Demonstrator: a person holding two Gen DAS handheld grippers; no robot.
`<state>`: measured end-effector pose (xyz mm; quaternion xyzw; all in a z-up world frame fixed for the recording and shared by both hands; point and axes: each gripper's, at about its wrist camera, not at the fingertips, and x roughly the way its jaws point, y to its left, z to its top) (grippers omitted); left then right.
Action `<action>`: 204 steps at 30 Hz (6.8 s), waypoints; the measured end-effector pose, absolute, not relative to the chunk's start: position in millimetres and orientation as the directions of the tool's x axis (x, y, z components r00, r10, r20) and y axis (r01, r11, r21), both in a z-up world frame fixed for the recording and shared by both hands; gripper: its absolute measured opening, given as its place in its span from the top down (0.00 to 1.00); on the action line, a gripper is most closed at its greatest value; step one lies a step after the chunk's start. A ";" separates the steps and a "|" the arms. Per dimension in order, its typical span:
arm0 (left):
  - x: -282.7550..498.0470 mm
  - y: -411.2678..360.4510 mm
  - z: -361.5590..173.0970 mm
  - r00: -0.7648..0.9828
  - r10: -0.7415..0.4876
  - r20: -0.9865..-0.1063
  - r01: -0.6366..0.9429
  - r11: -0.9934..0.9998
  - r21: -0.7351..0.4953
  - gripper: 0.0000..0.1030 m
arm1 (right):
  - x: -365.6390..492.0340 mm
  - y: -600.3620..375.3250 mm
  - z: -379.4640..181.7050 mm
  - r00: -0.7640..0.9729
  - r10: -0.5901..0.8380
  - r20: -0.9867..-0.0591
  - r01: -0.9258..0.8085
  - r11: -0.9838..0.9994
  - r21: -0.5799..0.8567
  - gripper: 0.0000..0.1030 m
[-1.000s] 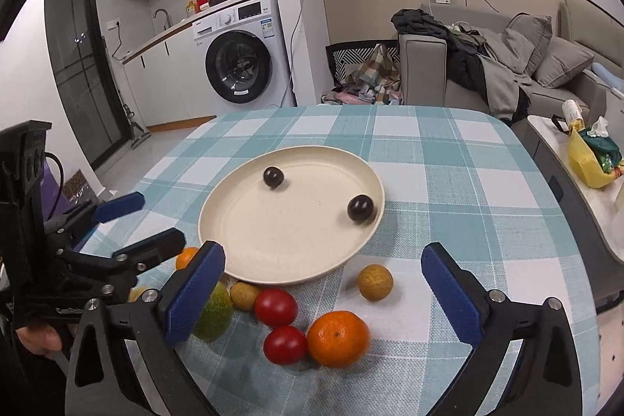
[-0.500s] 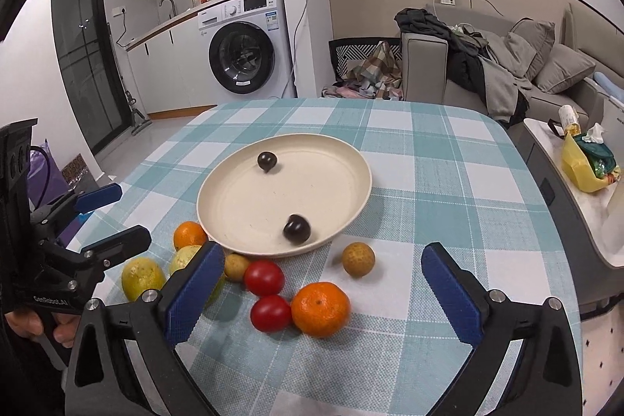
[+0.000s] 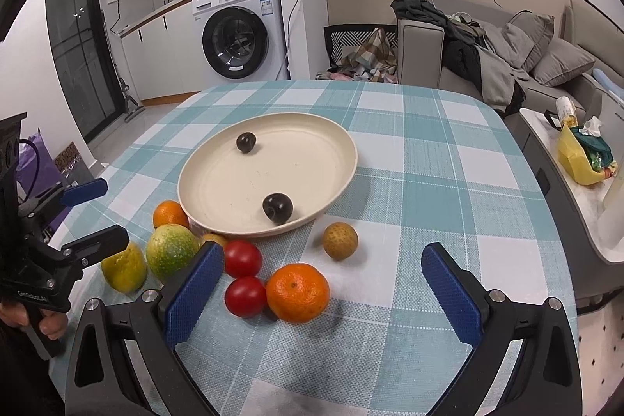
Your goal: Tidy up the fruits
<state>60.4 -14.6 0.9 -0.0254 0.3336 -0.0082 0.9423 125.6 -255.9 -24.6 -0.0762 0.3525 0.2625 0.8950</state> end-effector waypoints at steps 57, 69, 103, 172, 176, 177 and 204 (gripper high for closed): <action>70.5 -24.5 -41.3 0.600 -0.120 -0.791 0.168 0.986 -0.022 0.05 | 136.8 -258.0 -58.2 0.422 0.453 -0.785 -0.586 0.797 0.145 0.34; 71.7 -27.3 -48.5 0.570 -0.146 -0.808 0.199 0.979 -0.037 0.44 | 134.3 -257.5 -57.9 0.405 0.484 -0.776 -0.600 0.781 0.174 0.48; 63.6 -9.1 -19.1 0.682 -0.179 -0.709 0.144 0.984 -0.110 0.51 | 131.9 -263.0 -45.9 0.441 0.529 -0.725 -0.601 0.774 0.200 0.62; 119.1 -3.3 -13.2 0.762 -0.102 -0.639 0.034 0.993 -0.117 0.58 | 152.5 -249.3 -17.4 0.584 0.557 -0.590 -0.522 0.815 0.253 0.62; 114.8 -8.8 -14.7 0.754 -0.125 -0.644 0.062 0.991 -0.119 0.58 | 151.2 -247.8 -17.4 0.585 0.555 -0.591 -0.524 0.815 0.246 0.62; 113.2 -10.3 -14.7 0.753 -0.129 -0.645 0.068 0.991 -0.117 0.57 | 150.9 -247.9 -17.1 0.586 0.555 -0.590 -0.525 0.815 0.246 0.62; 87.7 -61.9 -36.7 0.640 -0.199 -0.742 0.238 0.970 -0.055 0.55 | 139.0 -253.0 -13.9 0.586 0.574 -0.572 -0.536 0.804 0.256 0.62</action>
